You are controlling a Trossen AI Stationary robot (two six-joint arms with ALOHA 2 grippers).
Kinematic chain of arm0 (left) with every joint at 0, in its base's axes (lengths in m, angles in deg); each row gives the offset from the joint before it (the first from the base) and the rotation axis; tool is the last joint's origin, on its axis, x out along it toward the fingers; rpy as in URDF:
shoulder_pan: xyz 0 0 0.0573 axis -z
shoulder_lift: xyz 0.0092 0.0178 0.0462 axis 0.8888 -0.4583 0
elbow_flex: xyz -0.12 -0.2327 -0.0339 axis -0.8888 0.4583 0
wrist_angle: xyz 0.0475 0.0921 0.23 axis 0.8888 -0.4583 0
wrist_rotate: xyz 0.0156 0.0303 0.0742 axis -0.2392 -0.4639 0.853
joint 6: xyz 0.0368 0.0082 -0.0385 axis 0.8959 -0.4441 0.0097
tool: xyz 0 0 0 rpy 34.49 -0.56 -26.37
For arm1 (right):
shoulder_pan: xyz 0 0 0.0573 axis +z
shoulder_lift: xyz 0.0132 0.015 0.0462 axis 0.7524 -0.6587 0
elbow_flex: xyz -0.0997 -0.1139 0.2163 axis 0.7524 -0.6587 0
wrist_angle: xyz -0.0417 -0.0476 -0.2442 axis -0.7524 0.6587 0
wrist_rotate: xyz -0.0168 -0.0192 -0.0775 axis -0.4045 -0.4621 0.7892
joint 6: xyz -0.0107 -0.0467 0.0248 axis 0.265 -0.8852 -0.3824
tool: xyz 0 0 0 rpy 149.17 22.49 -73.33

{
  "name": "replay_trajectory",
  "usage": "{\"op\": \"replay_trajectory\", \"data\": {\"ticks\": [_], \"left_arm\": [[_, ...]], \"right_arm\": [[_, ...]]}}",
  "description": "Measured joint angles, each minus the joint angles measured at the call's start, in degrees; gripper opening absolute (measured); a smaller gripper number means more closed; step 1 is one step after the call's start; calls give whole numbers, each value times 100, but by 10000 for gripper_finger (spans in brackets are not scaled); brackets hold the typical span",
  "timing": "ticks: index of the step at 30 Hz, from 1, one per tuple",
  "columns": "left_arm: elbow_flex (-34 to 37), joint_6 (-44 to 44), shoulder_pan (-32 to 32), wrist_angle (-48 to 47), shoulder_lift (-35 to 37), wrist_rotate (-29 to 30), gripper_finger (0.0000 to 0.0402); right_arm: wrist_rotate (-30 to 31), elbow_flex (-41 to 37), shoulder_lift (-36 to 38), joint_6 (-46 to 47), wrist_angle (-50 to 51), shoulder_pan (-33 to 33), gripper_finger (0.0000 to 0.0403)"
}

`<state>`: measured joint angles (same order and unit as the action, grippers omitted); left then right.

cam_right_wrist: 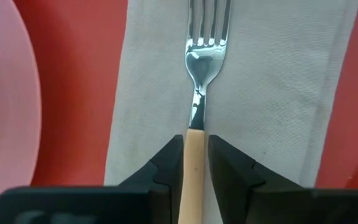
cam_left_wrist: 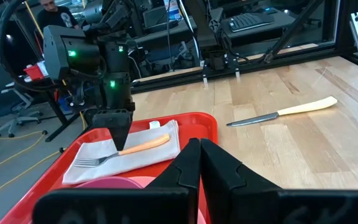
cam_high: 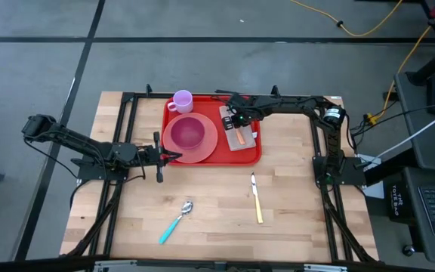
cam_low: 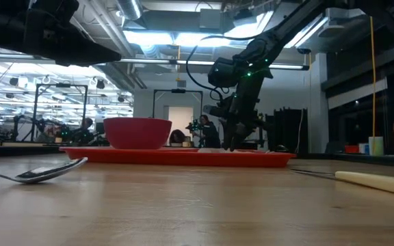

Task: Set up tray
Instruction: Put the blue spoon on top of the white table napkin to the left of the orange fork

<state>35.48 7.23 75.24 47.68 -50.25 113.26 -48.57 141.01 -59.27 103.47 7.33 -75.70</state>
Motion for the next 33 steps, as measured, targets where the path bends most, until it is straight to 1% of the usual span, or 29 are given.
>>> {"op": "replay_trajectory", "data": {"ticks": [3, 6, 11, 15, 17, 20, 22, 26, 29, 33], "left_arm": [[-1, 0, 0, 0, 0, 0, 4], [-2, 0, 2, 0, 0, 1, 4], [0, 0, 0, 0, 0, 0, 4], [0, 0, 2, 0, 0, -1, 5], [0, 0, 2, -9, 0, -1, 6], [0, -2, 2, -20, 0, -1, 5], [0, -2, 2, -20, 0, -4, 3], [0, -2, 2, -42, 0, -6, 2], [-1, -2, 13, -42, 0, -5, 5], [-1, -10, 14, -42, 0, -4, 4]], "right_arm": [[-29, 15, 0, -107, 26, -35, 80], [-186, 157, 0, -188, 192, -70, 80], [-160, 649, 0, -685, 865, -74, 80], [243, 1098, 49, -1170, 1331, 4, 80], [469, 1242, 146, -1428, 1370, 102, 80], [507, 1290, 422, -1799, 1458, 321, 80], [641, 1292, 615, -1952, 1477, 497, 80], [1362, 1298, 1052, -2207, 1621, 939, 80], [1899, 1295, 1196, -2232, 1734, 1343, 80], [2267, 1119, 1211, -2368, 1583, 1861, 80]]}}
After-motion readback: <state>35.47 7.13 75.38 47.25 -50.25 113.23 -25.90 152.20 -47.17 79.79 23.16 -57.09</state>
